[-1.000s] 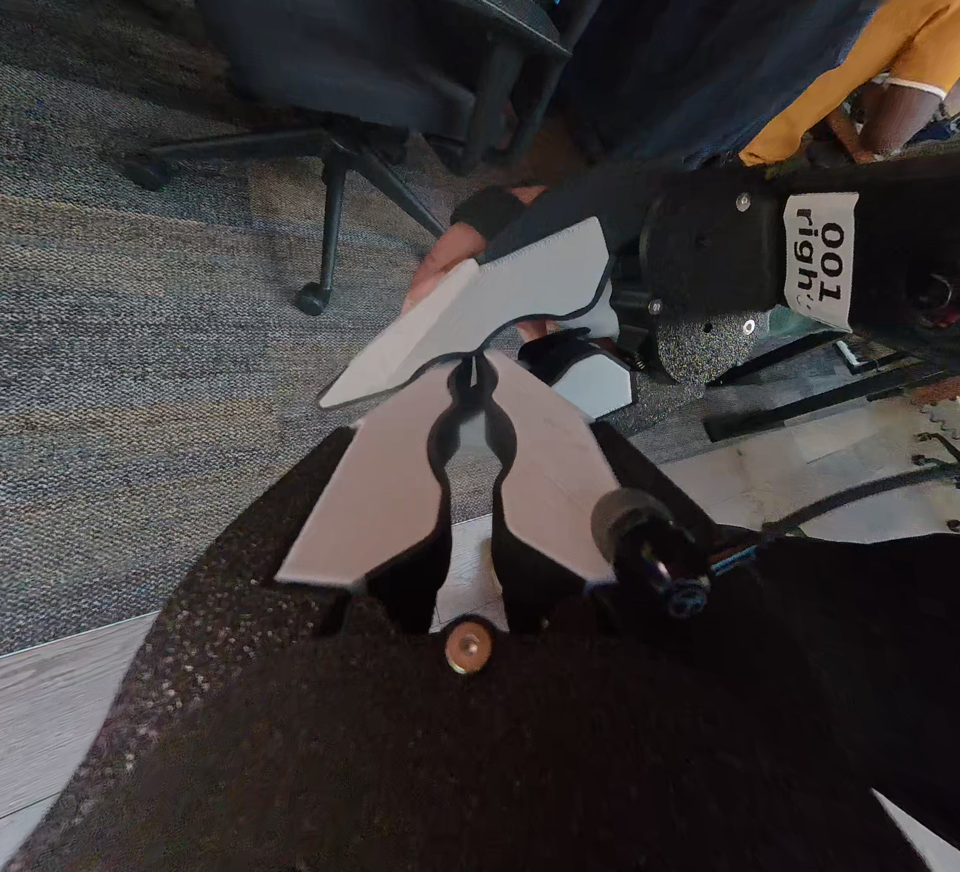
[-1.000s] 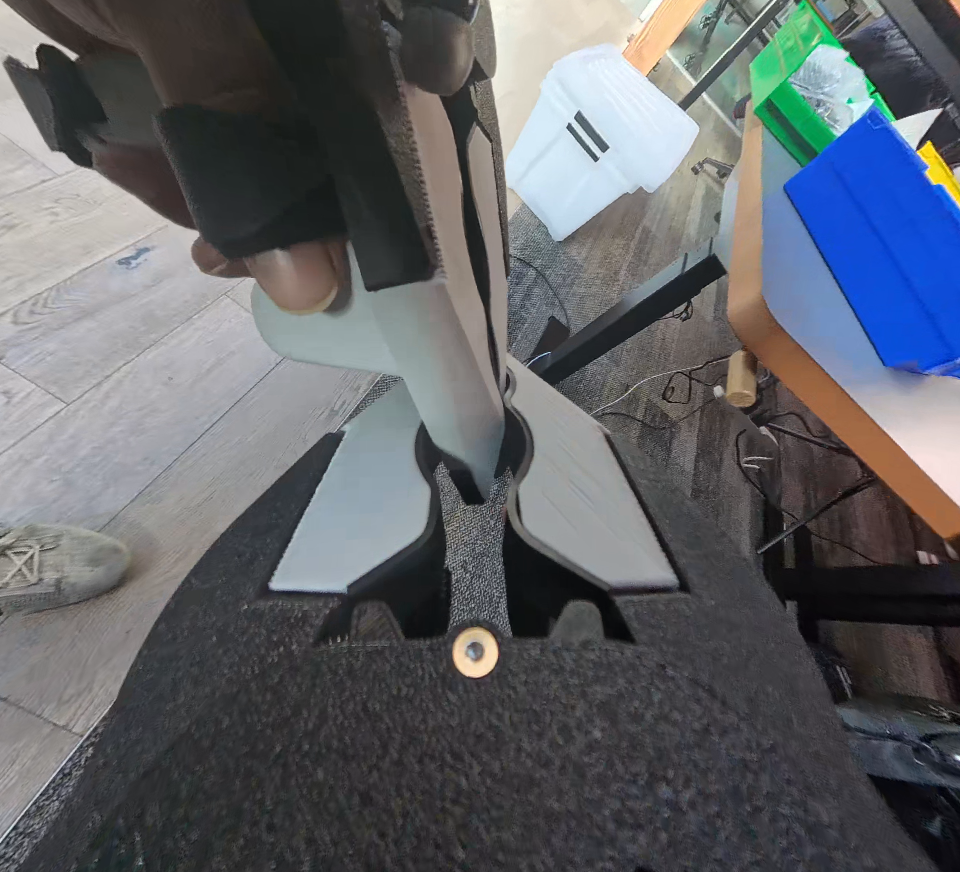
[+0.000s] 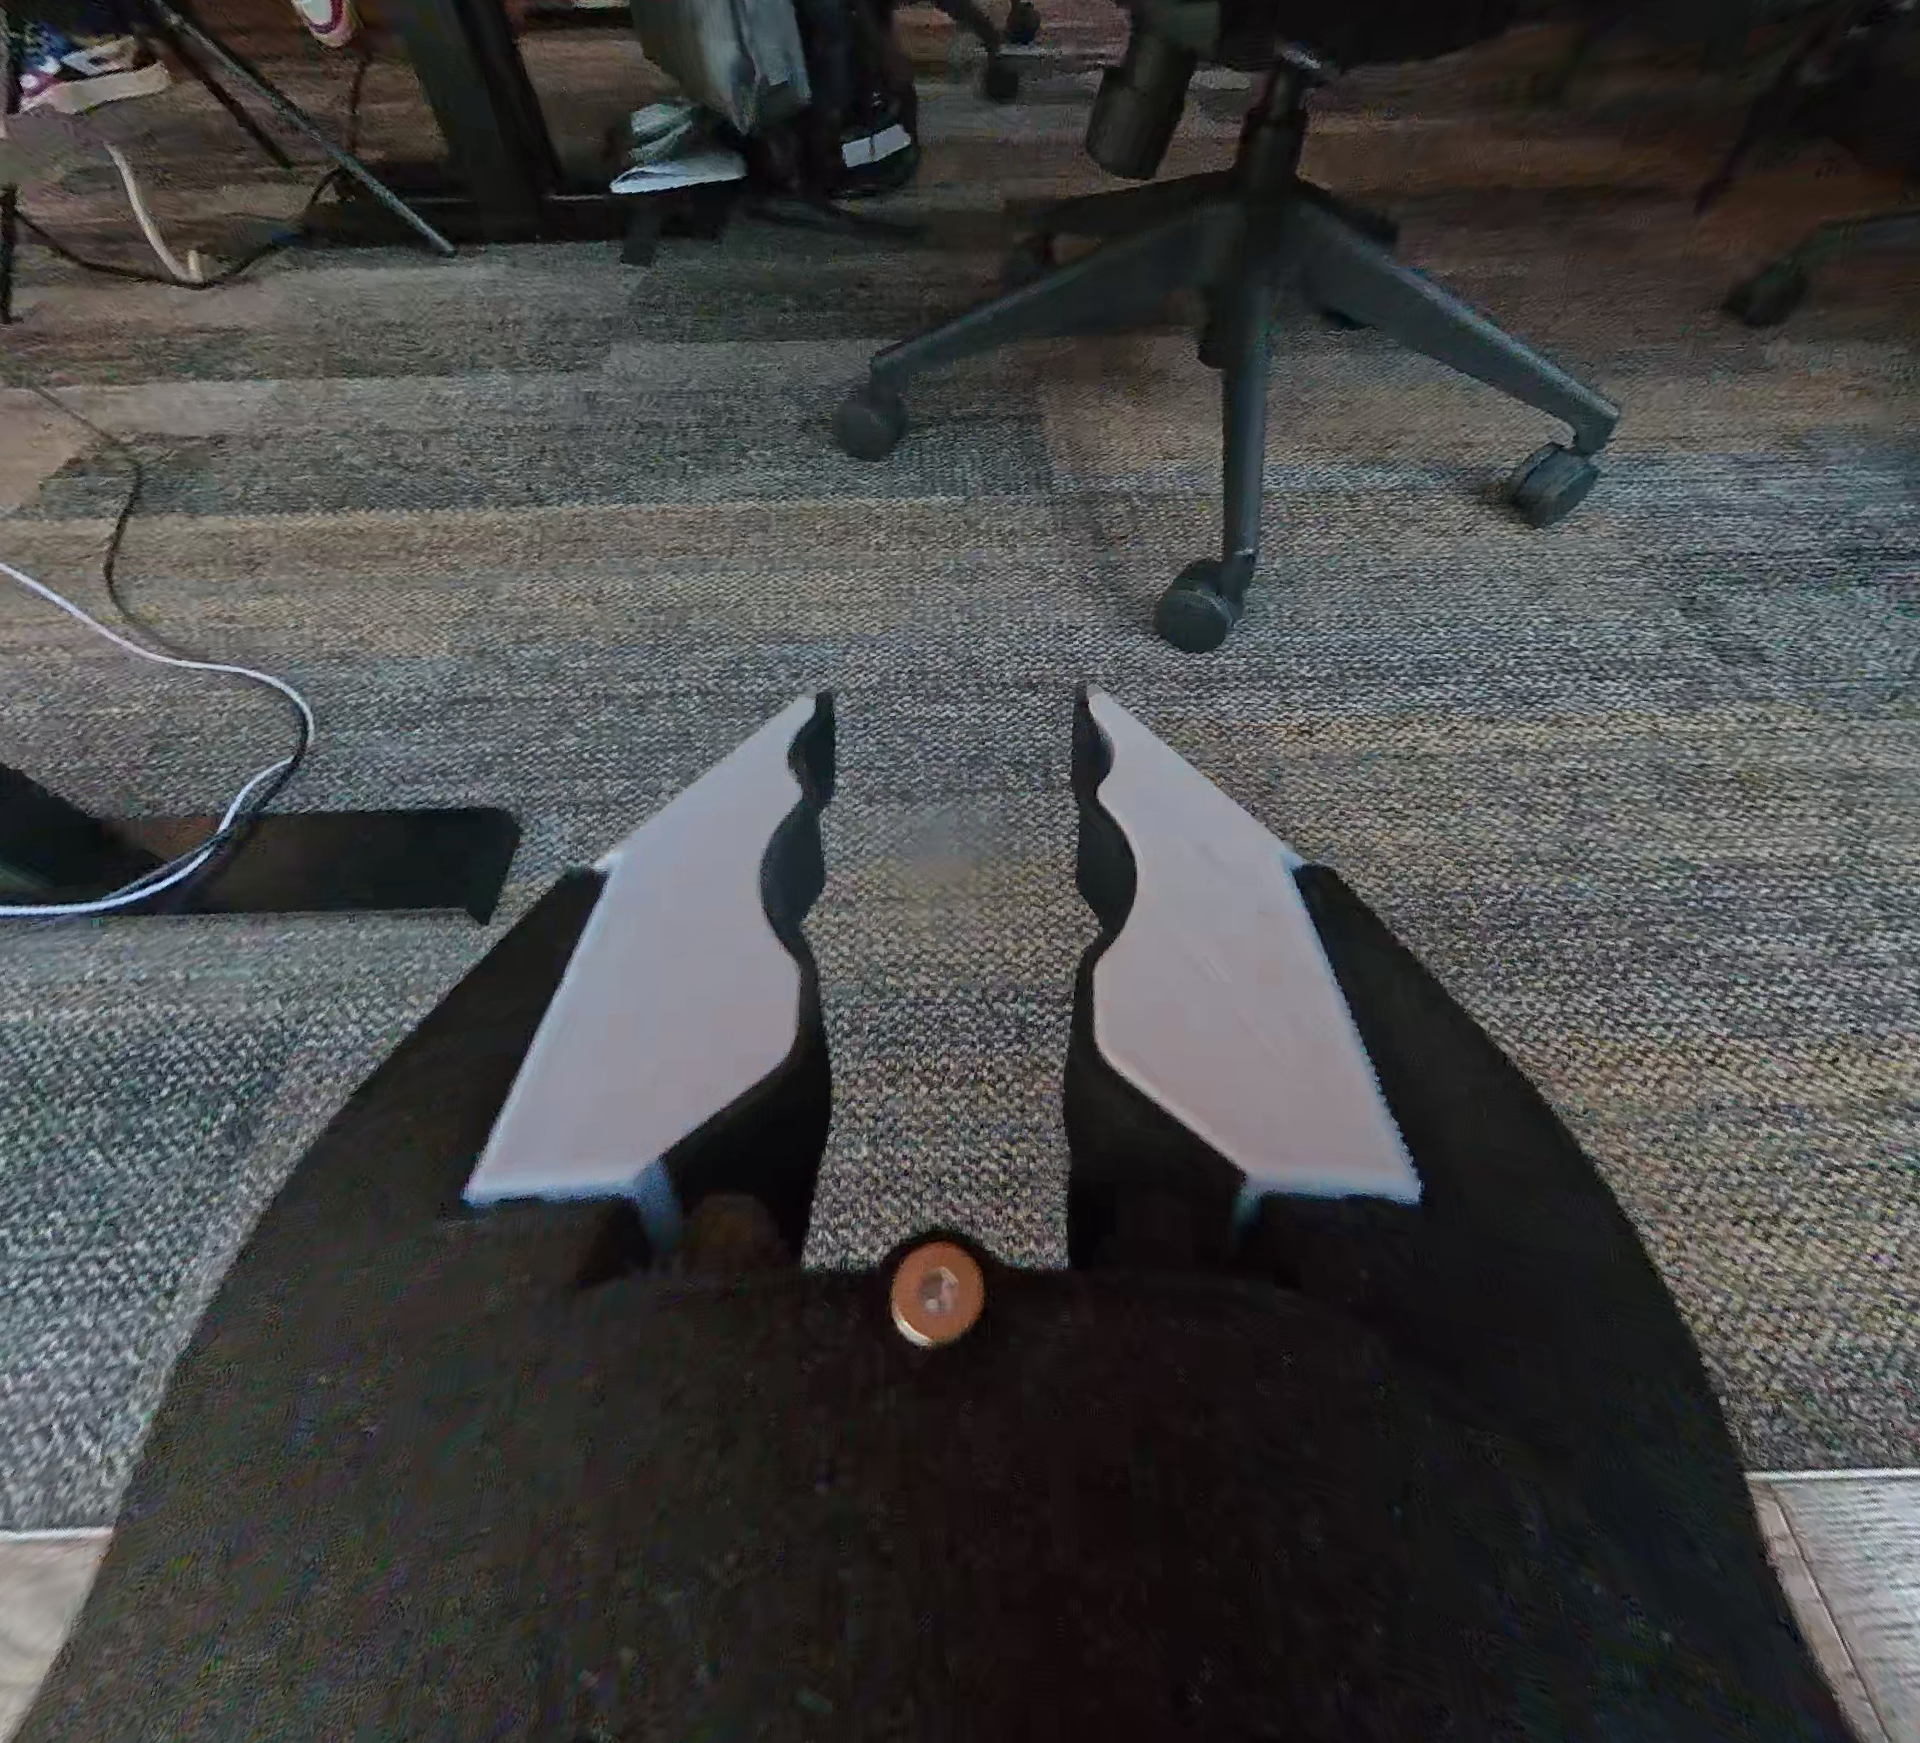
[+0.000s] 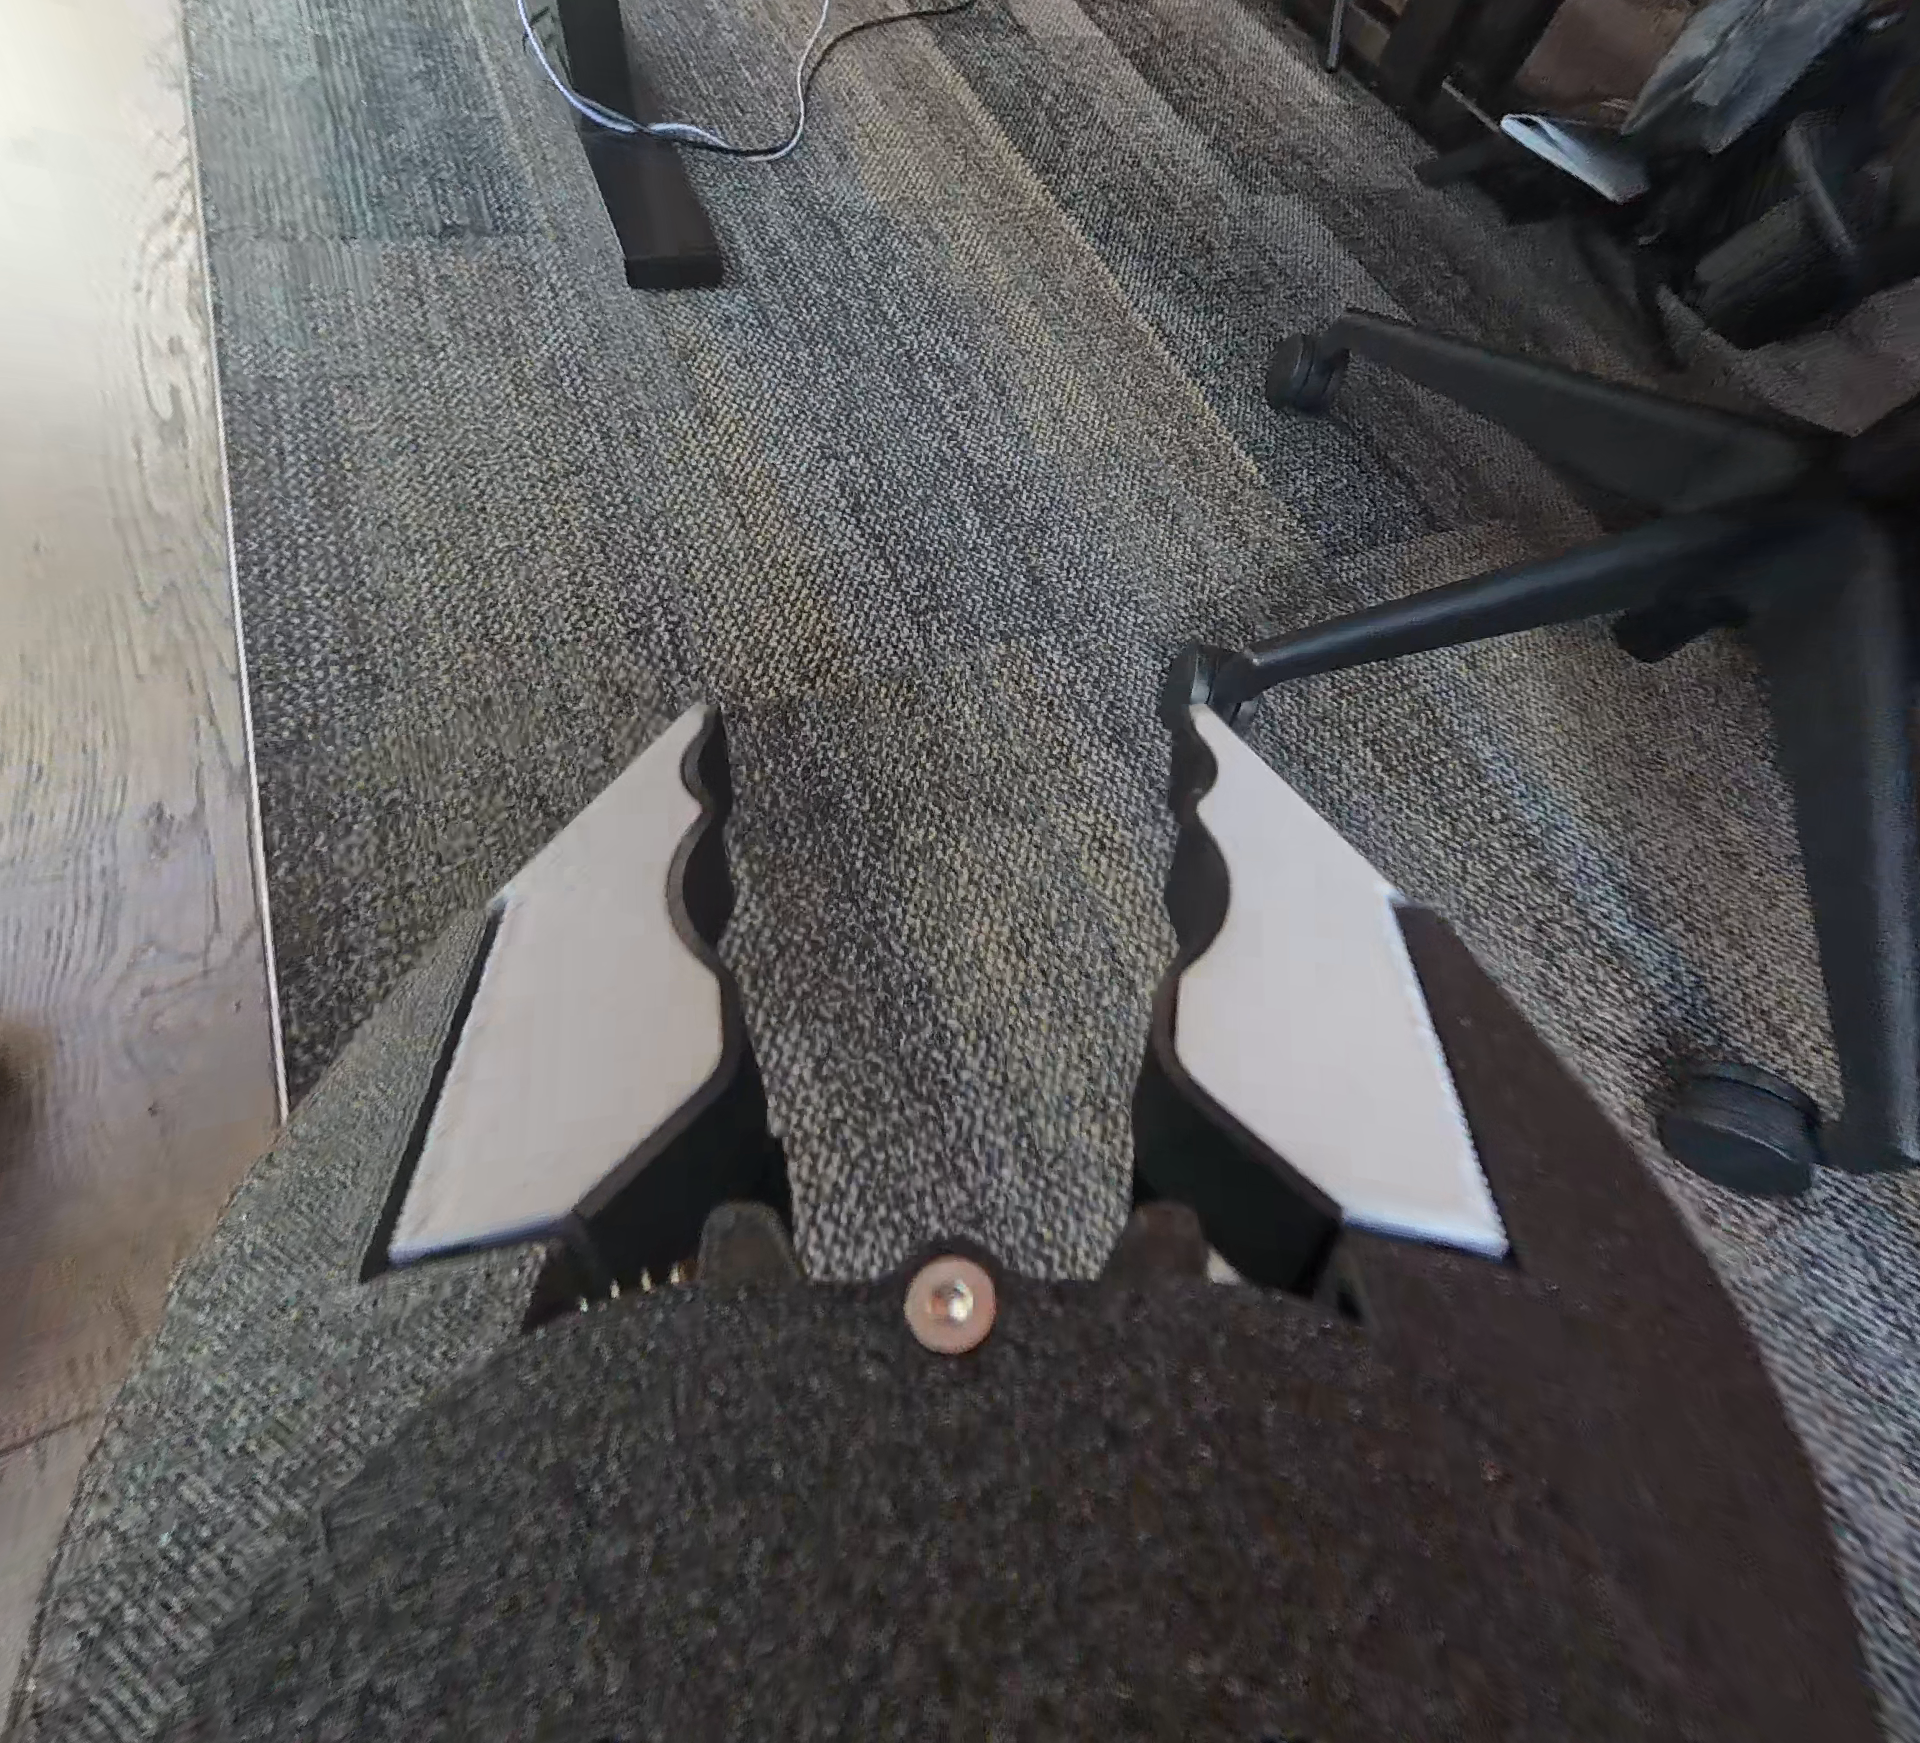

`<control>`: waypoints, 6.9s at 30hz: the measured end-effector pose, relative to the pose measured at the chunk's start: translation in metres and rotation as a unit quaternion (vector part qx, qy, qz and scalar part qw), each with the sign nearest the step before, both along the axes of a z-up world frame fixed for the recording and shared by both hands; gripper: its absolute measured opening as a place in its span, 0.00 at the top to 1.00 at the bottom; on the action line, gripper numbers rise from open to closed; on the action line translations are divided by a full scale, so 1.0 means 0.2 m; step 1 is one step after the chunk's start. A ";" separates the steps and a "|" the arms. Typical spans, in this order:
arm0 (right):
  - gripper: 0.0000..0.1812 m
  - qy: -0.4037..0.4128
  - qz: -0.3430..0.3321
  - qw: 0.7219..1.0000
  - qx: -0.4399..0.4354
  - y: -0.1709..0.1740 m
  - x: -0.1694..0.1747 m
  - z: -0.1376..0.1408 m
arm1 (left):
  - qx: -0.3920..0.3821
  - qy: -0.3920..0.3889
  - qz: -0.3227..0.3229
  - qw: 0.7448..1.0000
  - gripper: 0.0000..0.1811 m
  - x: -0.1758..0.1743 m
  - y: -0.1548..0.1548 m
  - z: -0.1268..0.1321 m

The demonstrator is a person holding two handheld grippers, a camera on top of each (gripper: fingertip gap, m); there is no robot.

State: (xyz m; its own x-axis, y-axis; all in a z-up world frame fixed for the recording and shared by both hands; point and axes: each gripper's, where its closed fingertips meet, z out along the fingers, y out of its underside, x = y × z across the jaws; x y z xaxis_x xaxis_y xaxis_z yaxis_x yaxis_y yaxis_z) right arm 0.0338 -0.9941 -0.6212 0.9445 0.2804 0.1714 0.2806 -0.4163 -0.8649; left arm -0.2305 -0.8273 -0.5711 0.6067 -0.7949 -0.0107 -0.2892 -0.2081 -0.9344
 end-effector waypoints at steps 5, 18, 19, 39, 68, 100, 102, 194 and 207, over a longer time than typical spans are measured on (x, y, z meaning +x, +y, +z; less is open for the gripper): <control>0.50 0.069 0.018 0.997 0.026 0.33 -0.10 -0.10 | -0.014 0.012 0.088 0.996 0.68 -0.37 -0.01 -0.13; 0.49 0.091 0.059 0.994 0.032 0.55 -0.46 -0.11 | -0.015 0.004 0.196 0.981 0.69 -0.89 -0.13 -0.01; 0.49 0.089 0.058 0.994 0.029 0.54 -0.46 -0.12 | -0.017 -0.002 0.198 0.980 0.69 -0.89 -0.13 -0.04; 0.49 -0.004 0.036 0.997 -0.074 0.48 -0.16 0.01 | -0.049 -0.019 0.159 0.986 0.68 -0.97 -0.16 -0.44; 0.48 0.010 -0.126 0.992 0.016 -0.20 0.58 0.21 | 0.024 -0.032 -0.113 0.993 0.65 0.33 -0.01 0.24; 0.51 0.159 0.009 0.987 -0.028 1.32 0.93 2.73 | -0.114 -0.013 0.157 0.981 0.68 1.01 0.73 2.83; 0.52 0.152 0.018 0.988 -0.013 1.40 1.16 2.85 | -0.132 -0.029 0.194 0.972 0.68 1.16 0.80 2.92; 0.52 0.097 0.111 0.980 -0.137 2.03 2.08 1.21 | -0.223 -0.034 0.300 0.927 0.67 2.08 1.32 0.95; 0.51 0.086 0.320 0.942 -0.056 2.46 1.79 0.31 | -0.117 -0.045 0.384 0.915 0.64 1.93 1.69 -0.09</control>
